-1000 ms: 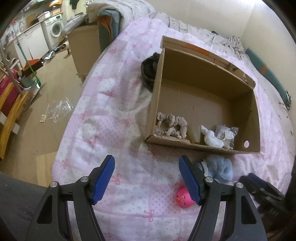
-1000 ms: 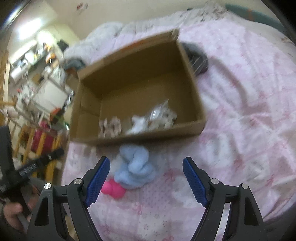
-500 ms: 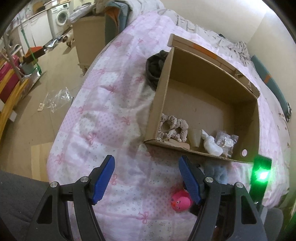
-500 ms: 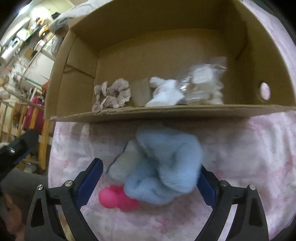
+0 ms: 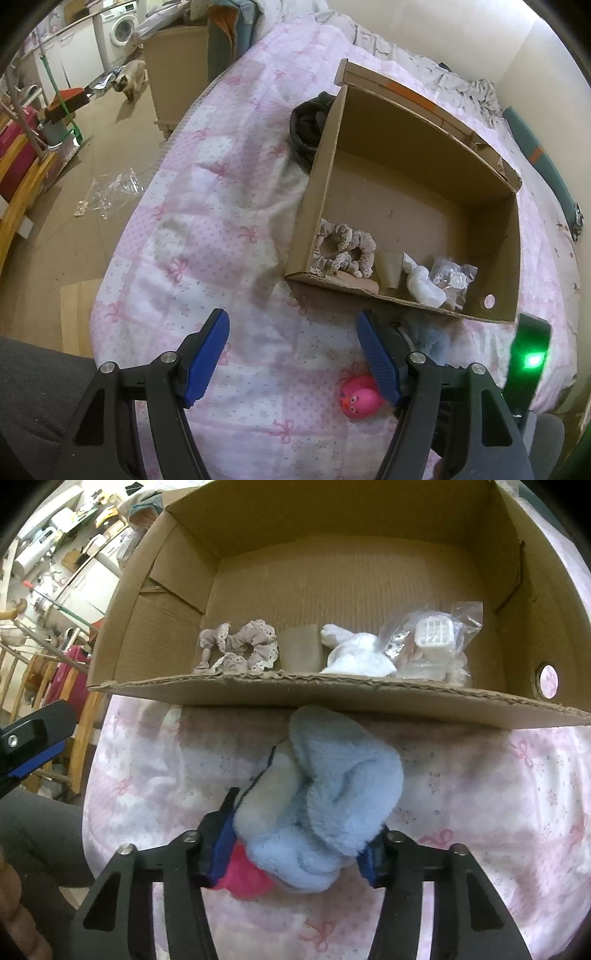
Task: Organize soft objects
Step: 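Grasp the light blue fuzzy sock with the right gripper, then grasp the pink rubber duck with the left gripper while the right gripper holds the sock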
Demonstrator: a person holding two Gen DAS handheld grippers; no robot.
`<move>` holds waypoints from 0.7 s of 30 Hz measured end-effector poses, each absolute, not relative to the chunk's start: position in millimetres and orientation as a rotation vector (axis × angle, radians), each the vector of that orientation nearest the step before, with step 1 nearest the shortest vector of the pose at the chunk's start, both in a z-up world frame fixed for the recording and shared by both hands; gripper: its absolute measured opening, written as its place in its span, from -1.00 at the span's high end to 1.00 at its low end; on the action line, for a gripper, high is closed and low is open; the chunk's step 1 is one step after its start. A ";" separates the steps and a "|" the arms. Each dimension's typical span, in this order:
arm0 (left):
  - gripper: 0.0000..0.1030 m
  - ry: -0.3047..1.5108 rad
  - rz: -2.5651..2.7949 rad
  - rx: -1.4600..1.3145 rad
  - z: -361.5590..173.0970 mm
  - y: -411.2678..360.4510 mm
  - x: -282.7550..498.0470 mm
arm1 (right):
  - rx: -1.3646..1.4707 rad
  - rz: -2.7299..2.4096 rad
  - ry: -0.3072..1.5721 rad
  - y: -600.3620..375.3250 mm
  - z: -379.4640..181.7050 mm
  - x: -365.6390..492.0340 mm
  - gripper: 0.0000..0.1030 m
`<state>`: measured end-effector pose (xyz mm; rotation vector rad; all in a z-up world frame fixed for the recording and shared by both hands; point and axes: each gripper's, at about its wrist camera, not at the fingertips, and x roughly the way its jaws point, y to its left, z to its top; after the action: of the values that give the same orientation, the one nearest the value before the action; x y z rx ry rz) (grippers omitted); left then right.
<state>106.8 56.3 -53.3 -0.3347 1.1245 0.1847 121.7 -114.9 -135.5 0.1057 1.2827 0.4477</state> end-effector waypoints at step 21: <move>-0.34 1.351 -0.074 -0.174 -110.4 -22.2 99.8 | 0.212 0.427 1.160 -194.1 -65.8 83.2 0.18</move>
<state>99.8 -22.2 -110.4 -0.1740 1.3509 -0.0738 83.2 -194.1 -65.8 0.2125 1.1603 0.4274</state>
